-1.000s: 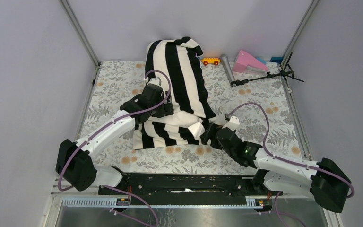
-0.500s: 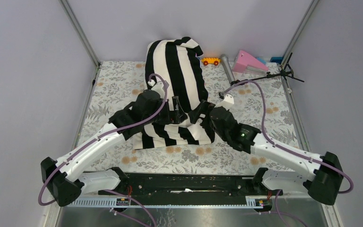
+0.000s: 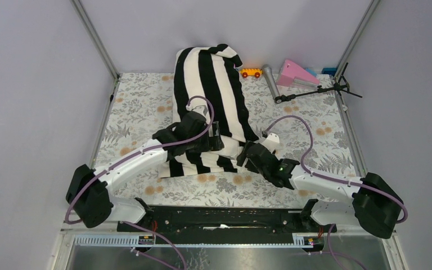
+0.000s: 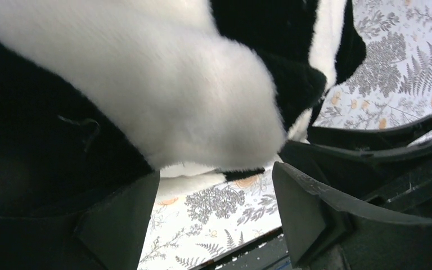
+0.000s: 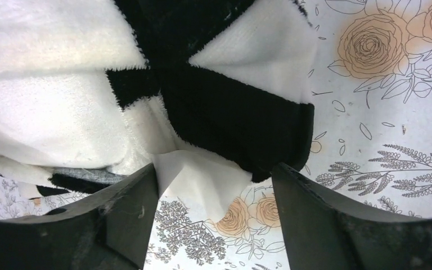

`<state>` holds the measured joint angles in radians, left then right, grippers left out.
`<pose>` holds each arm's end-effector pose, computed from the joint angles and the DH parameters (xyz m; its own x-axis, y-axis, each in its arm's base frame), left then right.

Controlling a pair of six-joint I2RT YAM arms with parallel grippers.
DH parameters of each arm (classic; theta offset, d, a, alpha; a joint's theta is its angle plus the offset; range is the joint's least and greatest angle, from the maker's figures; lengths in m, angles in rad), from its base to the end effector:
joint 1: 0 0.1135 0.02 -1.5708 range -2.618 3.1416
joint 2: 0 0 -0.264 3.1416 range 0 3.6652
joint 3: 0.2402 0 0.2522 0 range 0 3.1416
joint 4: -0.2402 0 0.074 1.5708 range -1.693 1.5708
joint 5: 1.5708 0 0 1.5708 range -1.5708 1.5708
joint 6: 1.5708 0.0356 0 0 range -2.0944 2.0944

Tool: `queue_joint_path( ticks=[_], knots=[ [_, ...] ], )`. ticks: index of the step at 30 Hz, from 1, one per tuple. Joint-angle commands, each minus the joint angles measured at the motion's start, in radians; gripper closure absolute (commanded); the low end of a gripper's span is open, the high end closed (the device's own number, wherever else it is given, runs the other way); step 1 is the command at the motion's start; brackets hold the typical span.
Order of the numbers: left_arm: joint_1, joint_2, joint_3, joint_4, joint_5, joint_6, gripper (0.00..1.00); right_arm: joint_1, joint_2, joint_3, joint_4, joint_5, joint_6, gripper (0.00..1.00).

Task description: Remove the pillowcase from the pillow

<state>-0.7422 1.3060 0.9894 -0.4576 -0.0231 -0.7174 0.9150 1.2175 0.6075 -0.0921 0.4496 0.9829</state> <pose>0.2074 -0.1891 0.2724 -0.8245 -0.1356 -0.5494 0.1613 0.8743 -0.4579 0.1615 0.1846 0.2015 -0.6440 0.3919 -0.6570 0.0440 0.8764 0.4796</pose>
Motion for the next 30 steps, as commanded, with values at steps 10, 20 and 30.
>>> queue_joint_path(
  ticks=[10, 20, 30],
  knots=[
    [0.053, 0.125, 0.064, 0.059, -0.201, -0.018, 0.03, -0.029, -0.091, -0.138, 0.195, -0.07, -0.052, 0.33],
    [0.052, 0.09, -0.041, 0.226, -0.178, -0.09, 0.01, -0.042, -0.041, -0.022, 0.226, -0.098, -0.043, 0.09],
    [0.062, 0.026, -0.181, 0.409, -0.2, -0.138, 0.37, -0.08, 0.07, 0.034, 0.193, -0.079, -0.028, 0.07]
  ],
)
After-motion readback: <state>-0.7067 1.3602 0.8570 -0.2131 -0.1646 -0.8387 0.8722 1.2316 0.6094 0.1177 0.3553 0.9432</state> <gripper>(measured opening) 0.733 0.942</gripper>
